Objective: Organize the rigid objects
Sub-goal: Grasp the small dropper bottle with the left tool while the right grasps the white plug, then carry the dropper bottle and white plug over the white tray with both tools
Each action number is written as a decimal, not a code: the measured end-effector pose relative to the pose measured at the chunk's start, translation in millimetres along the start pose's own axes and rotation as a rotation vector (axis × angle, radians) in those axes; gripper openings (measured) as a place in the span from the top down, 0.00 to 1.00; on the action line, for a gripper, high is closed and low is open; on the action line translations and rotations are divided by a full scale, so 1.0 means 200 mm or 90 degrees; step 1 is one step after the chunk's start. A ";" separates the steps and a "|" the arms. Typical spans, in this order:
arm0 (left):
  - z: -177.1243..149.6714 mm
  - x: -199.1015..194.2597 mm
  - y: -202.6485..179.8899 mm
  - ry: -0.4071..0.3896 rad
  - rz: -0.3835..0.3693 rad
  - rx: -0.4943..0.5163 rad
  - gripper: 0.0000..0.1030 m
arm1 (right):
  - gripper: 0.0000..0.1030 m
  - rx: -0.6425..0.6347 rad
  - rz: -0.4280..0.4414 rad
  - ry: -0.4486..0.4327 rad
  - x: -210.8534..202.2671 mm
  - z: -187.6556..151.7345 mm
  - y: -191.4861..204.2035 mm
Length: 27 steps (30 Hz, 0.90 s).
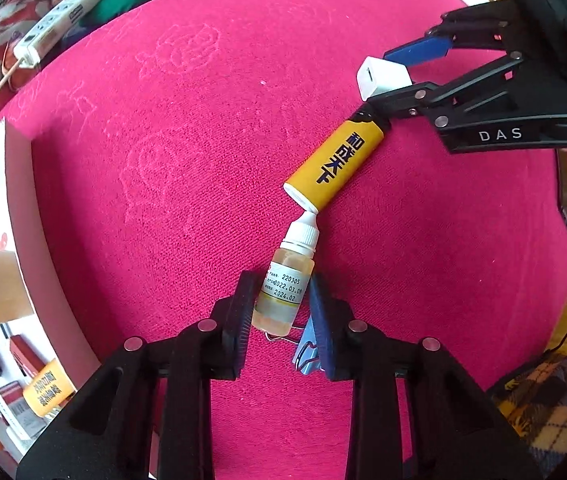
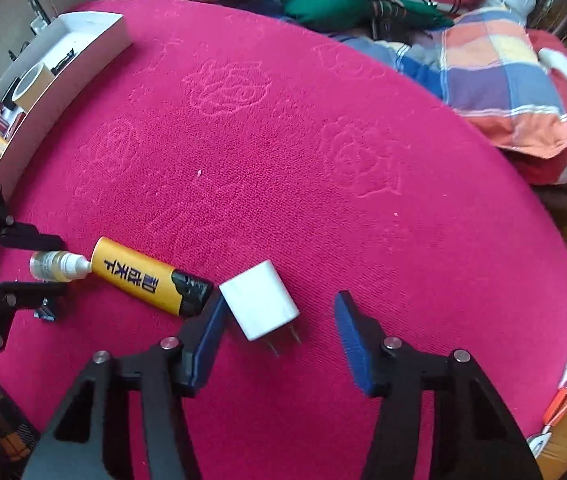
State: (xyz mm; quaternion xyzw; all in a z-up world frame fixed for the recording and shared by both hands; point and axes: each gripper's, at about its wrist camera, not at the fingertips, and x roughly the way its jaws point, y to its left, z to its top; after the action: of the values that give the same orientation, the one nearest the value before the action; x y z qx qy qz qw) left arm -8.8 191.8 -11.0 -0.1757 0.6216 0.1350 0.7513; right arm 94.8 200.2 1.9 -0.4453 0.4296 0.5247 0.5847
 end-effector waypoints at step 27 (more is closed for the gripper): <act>-0.07 -0.87 0.06 -0.283 -0.002 -0.030 0.81 | 0.66 0.238 0.145 -0.315 -0.87 -0.21 -0.01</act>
State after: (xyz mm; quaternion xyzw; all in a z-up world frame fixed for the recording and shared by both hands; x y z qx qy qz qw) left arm -59.5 198.4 155.9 -0.1597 0.4370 0.1837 0.8659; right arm 80.5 120.0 160.8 -0.1385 0.4102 0.5912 0.6805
